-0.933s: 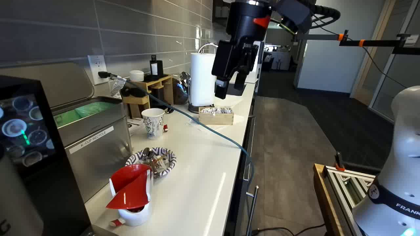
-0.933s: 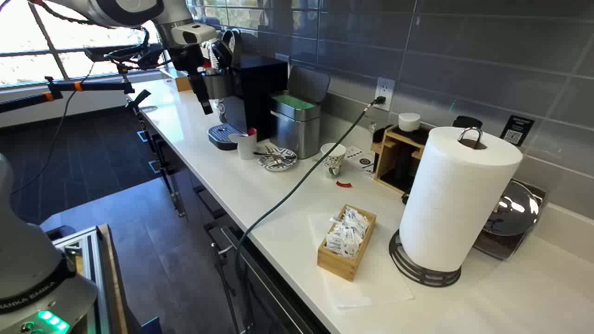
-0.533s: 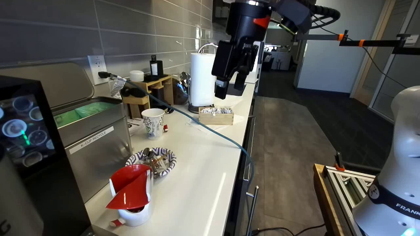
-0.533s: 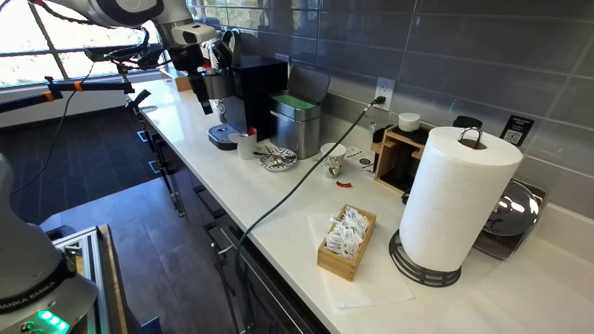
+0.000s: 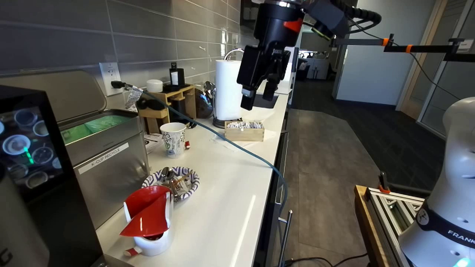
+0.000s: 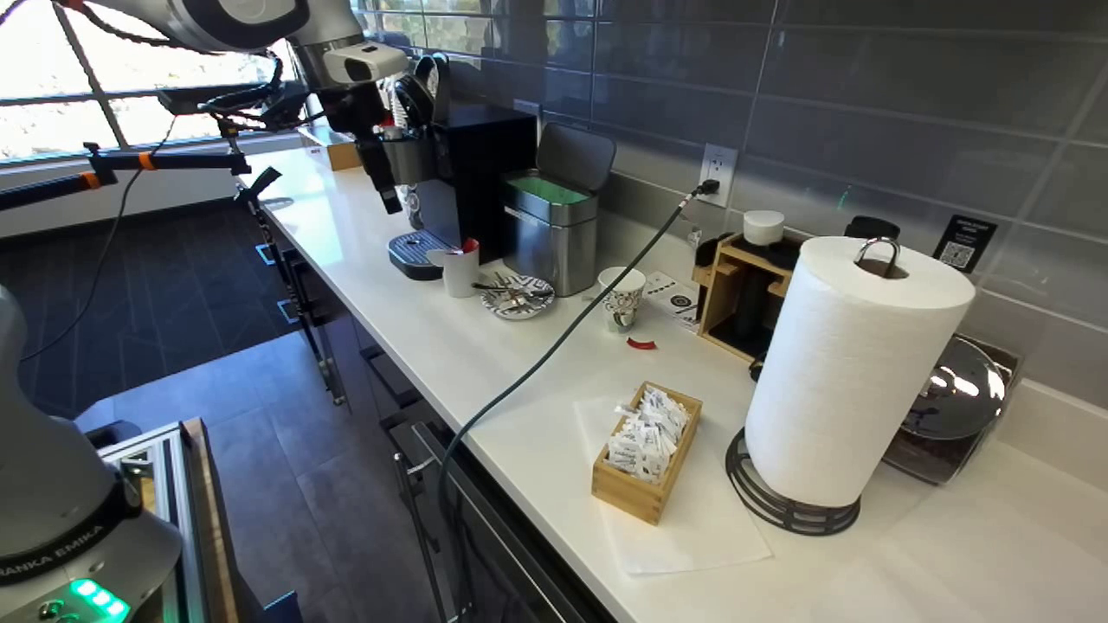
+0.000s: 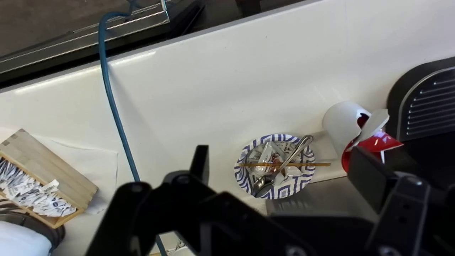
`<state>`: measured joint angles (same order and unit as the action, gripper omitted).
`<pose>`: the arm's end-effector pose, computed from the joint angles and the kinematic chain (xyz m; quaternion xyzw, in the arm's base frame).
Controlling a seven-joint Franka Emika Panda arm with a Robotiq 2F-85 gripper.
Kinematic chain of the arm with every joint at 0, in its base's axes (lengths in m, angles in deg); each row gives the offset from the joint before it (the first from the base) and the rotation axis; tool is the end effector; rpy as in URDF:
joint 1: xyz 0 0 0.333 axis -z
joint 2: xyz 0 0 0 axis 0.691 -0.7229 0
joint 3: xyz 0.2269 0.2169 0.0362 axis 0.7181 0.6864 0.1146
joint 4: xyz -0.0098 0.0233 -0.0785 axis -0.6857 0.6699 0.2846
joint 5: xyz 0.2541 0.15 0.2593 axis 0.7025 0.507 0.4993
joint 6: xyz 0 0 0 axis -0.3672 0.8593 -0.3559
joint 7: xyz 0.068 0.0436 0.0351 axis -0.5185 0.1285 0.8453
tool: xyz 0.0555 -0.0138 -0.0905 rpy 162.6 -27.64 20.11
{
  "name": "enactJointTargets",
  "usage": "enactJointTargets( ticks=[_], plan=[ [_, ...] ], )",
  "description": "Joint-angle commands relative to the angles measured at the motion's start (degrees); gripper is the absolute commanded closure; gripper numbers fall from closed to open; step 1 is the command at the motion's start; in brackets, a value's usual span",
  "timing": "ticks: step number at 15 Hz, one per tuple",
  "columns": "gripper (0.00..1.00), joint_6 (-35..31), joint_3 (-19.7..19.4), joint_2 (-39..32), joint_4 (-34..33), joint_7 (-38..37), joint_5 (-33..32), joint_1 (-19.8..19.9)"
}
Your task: Move the red piece of the mug to the left.
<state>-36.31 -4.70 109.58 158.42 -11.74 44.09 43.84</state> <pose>0.4242 0.0979 0.5226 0.9882 -0.1120 0.1036 0.0100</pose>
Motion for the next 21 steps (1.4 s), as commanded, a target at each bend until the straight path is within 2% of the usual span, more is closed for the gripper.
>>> enactJointTargets(
  ticks=[1, 4, 11, 12, 14, 21],
  plan=[
    [0.0, -4.24, -1.75, -3.75, -0.85, -0.22, -2.99, 1.78],
    [0.0, -5.67, -5.06, -5.81, -1.44, 1.7, -4.01, 3.6],
    [0.0, -6.33, -16.12, -7.92, -3.49, 2.69, 2.17, 8.39],
    [0.0, -5.31, -14.42, -6.29, -2.12, 2.07, -0.5, 8.07],
    [0.0, -5.31, -16.12, -6.91, -3.02, 2.9, 0.78, 8.86],
    [0.0, -5.31, -15.96, -7.43, -3.48, 2.84, 1.23, 8.71]
  ],
)
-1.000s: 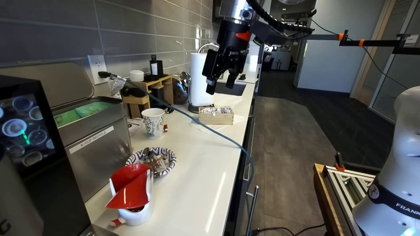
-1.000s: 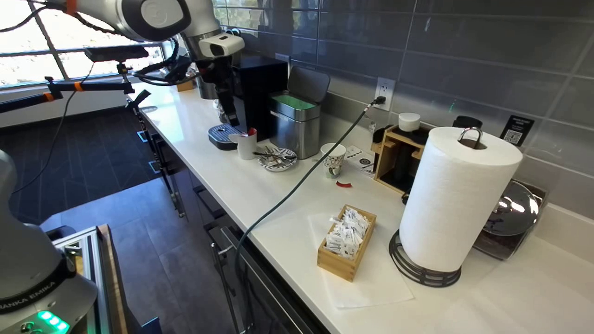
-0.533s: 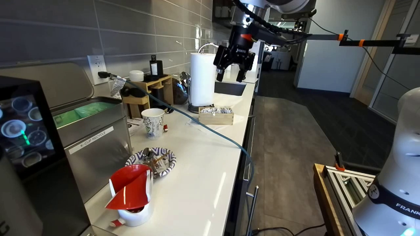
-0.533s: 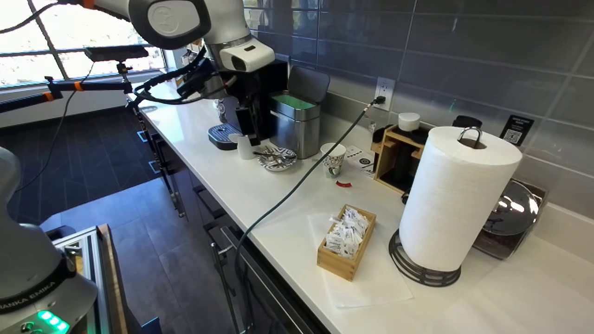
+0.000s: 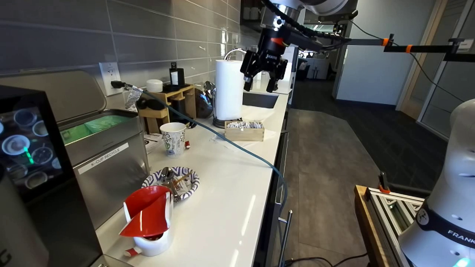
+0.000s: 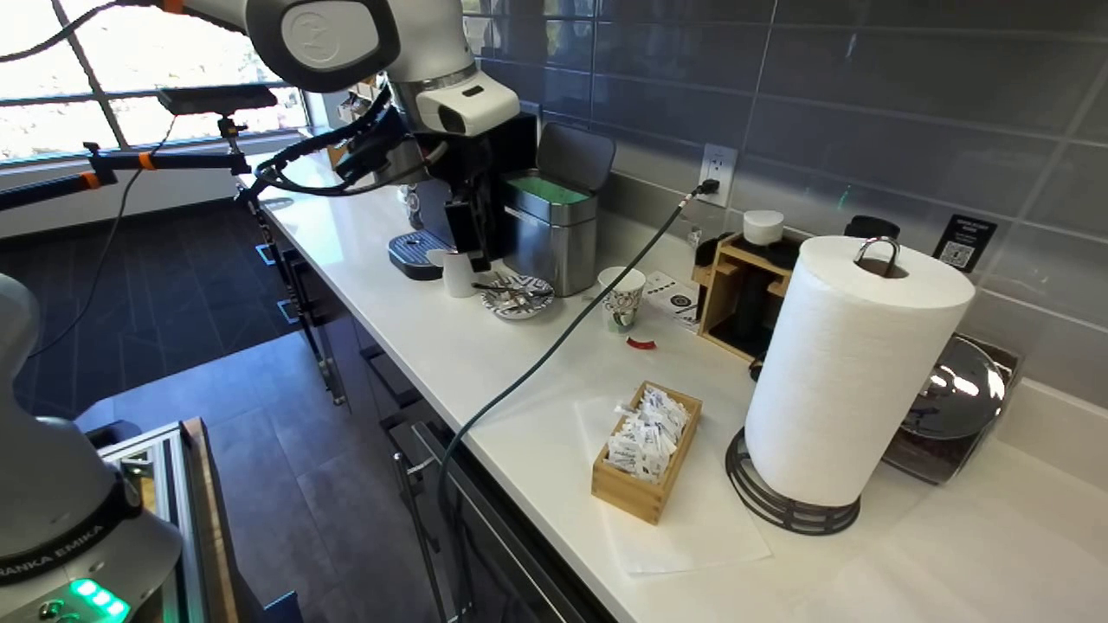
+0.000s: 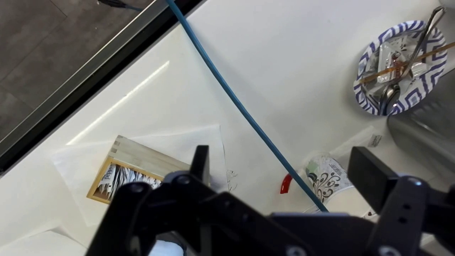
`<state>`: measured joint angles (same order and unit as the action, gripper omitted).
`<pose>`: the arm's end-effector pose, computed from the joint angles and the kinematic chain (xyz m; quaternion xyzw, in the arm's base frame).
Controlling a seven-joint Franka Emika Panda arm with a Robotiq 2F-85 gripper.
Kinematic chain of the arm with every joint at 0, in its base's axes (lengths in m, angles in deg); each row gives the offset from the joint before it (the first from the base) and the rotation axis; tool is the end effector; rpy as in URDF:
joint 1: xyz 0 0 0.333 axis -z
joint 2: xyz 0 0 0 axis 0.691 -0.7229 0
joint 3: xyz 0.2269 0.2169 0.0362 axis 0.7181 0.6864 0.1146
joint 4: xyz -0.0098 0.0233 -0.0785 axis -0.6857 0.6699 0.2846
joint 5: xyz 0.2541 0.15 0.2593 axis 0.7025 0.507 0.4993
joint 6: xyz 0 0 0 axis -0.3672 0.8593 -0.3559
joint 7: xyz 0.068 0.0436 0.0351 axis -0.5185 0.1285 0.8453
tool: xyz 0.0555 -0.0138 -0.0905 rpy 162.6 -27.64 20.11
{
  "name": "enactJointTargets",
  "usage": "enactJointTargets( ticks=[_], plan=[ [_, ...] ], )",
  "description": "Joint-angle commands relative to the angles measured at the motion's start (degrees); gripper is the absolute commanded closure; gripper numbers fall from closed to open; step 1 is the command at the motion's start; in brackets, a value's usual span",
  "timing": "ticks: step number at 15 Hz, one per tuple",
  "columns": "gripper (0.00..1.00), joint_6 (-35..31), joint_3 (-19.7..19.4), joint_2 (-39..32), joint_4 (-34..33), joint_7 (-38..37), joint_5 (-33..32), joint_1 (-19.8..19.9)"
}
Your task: Move the red piece of the mug to the left.
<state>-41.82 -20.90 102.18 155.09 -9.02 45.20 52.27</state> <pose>0.4616 -0.1061 0.5076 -0.9483 0.2959 -0.1100 0.0337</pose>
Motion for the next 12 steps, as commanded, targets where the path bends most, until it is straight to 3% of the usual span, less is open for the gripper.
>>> enactJointTargets(
  ticks=[1, 7, 12],
  plan=[
    [0.0, -0.23, -0.02, -0.81, -0.59, 0.1, 1.3, 0.04],
    [0.0, -0.86, -3.98, -16.25, -15.66, 5.14, 6.6, 0.45],
    [0.0, 9.0, -5.3, -30.47, -32.76, 8.53, 7.59, 0.97]
  ],
)
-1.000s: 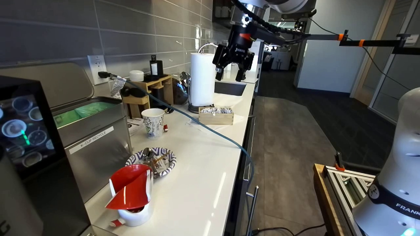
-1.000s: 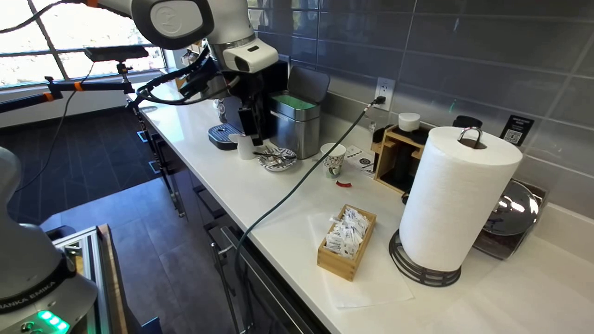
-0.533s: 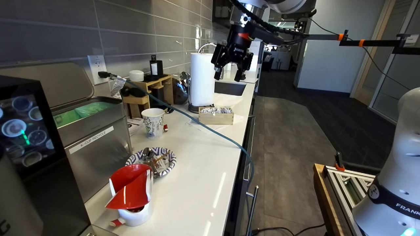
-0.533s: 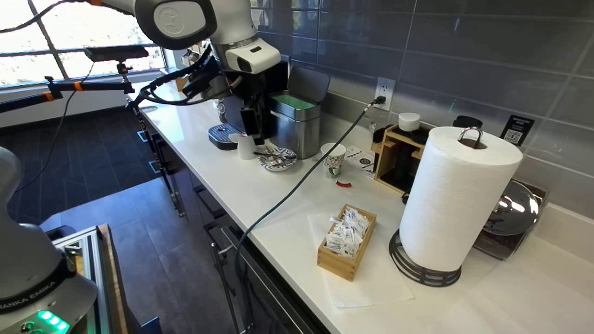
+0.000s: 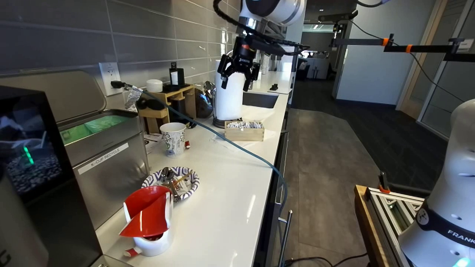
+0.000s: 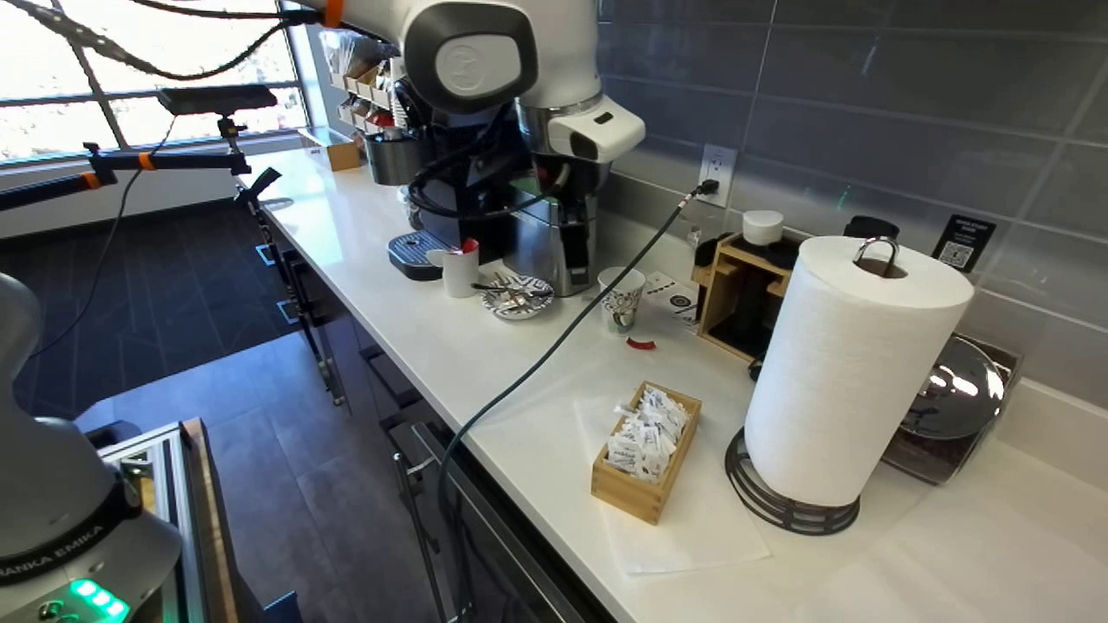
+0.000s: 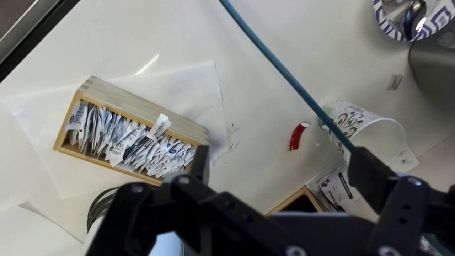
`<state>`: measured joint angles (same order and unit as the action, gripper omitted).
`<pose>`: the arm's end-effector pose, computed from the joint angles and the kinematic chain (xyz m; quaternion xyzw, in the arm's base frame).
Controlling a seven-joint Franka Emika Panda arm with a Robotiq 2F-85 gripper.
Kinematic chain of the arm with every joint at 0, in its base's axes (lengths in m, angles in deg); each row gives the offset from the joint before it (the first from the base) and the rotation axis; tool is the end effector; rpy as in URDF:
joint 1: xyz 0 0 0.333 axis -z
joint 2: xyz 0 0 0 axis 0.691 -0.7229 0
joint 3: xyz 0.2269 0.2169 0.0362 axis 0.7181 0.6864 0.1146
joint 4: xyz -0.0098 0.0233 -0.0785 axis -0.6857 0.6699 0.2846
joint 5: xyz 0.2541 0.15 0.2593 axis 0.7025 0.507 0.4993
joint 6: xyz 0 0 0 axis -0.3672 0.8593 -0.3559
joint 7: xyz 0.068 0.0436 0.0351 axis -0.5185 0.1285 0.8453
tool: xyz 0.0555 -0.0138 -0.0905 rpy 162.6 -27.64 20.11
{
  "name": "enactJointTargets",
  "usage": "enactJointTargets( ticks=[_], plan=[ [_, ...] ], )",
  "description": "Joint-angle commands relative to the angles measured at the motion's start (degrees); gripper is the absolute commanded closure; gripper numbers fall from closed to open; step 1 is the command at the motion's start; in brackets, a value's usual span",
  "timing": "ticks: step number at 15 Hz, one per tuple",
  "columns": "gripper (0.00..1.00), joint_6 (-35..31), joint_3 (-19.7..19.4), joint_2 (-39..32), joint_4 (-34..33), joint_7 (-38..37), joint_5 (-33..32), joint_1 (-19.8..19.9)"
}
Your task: Move the red piece of the mug to the left.
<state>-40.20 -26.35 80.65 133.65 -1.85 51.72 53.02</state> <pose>0.5621 -0.1859 0.4909 -0.9428 0.3128 -0.1007 0.0556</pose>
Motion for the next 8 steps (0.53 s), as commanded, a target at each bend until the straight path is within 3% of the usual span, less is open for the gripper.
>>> enactJointTargets(
  ticks=[1, 7, 8],
  plan=[
    [0.0, 10.43, 0.41, -11.35, -14.65, 0.58, 0.16, 0.06],
    [0.0, 20.56, 0.62, -25.92, -33.86, -7.21, 0.52, 0.23],
    [0.0, 22.3, 1.2, -27.5, -36.77, -4.85, 1.63, 1.16]
  ],
)
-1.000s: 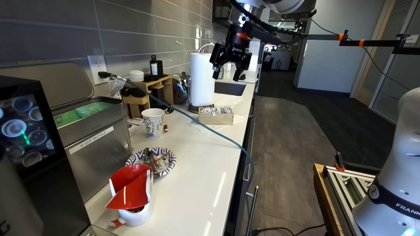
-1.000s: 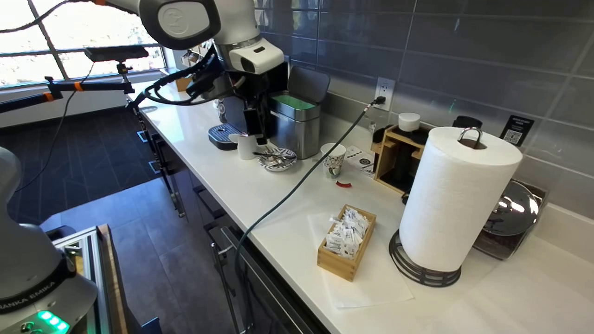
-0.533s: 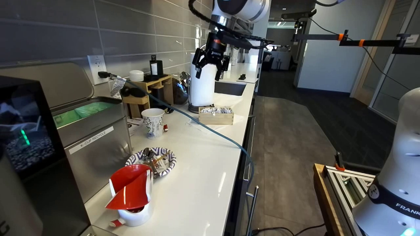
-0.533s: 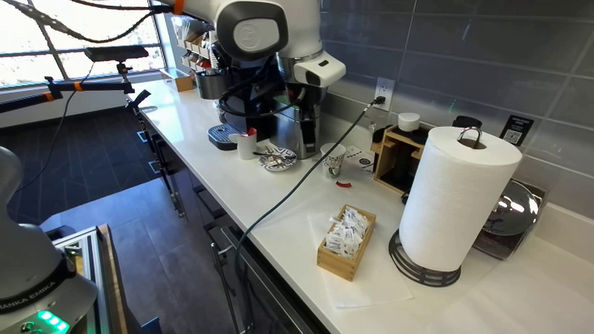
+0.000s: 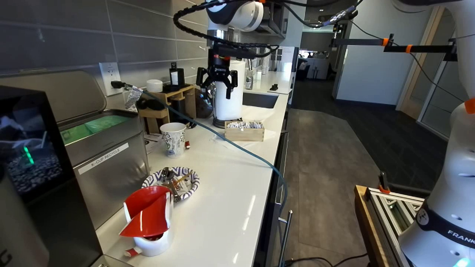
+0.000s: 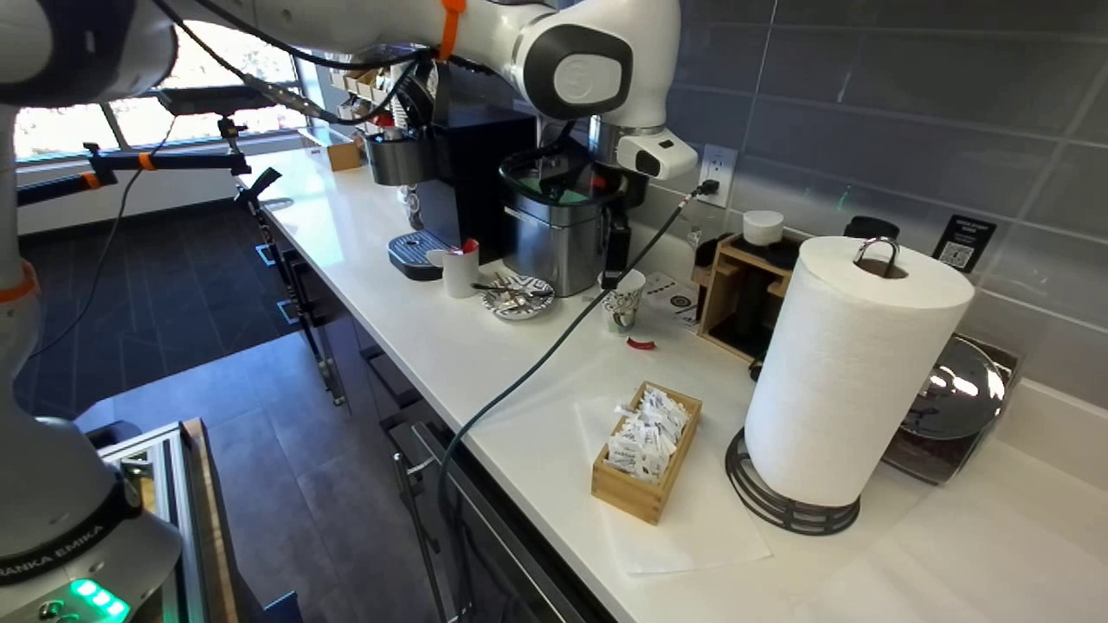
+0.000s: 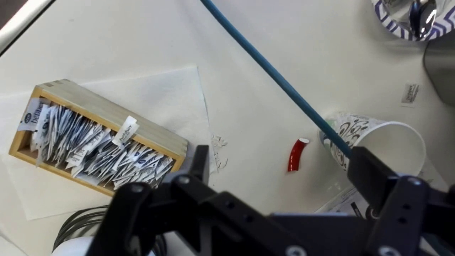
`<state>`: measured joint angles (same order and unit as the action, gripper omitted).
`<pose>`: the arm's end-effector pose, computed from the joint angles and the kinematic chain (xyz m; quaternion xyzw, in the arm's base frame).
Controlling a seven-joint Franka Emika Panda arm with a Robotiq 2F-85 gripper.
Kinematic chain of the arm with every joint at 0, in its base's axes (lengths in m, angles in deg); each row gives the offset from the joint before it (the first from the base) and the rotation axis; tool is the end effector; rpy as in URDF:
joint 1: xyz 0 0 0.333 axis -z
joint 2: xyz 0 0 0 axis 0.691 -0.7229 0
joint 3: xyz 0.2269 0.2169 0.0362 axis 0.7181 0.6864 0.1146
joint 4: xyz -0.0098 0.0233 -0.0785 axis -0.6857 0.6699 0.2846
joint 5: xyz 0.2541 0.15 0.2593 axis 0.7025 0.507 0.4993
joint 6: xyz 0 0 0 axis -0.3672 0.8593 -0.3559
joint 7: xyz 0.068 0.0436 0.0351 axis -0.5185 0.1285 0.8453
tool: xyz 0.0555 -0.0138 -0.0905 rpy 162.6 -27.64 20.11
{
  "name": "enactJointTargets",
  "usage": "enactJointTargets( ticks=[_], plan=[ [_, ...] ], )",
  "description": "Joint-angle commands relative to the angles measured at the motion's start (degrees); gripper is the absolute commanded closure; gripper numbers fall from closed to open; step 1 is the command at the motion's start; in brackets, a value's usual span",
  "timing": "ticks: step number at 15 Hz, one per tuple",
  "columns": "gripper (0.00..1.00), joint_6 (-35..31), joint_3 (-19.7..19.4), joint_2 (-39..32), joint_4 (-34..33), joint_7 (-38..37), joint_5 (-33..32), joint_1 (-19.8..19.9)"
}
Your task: Move the red piece of the mug to the left.
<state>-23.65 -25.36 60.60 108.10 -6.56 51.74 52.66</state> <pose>0.6542 -0.1804 0.4589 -0.9449 0.3248 -0.0037 0.0402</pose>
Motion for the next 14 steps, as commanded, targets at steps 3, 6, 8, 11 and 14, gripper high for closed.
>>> enactJointTargets(
  ticks=[3, 6, 8, 11, 14],
  plan=[
    [0.0, 3.25, 0.08, -5.35, -7.58, -0.29, 0.15, 0.92],
    [0.0, 6.11, 0.27, -7.46, -10.85, -3.59, 2.6, 1.74],
    [0.0, 7.82, 0.44, -10.76, -13.61, -8.76, 5.65, 2.21],
    [0.0, 8.29, 0.4, -15.25, -16.95, -15.67, 9.66, 2.63],
    [0.0, 6.69, 0.14, -18.68, -19.38, -23.66, 12.09, 2.81]
  ],
)
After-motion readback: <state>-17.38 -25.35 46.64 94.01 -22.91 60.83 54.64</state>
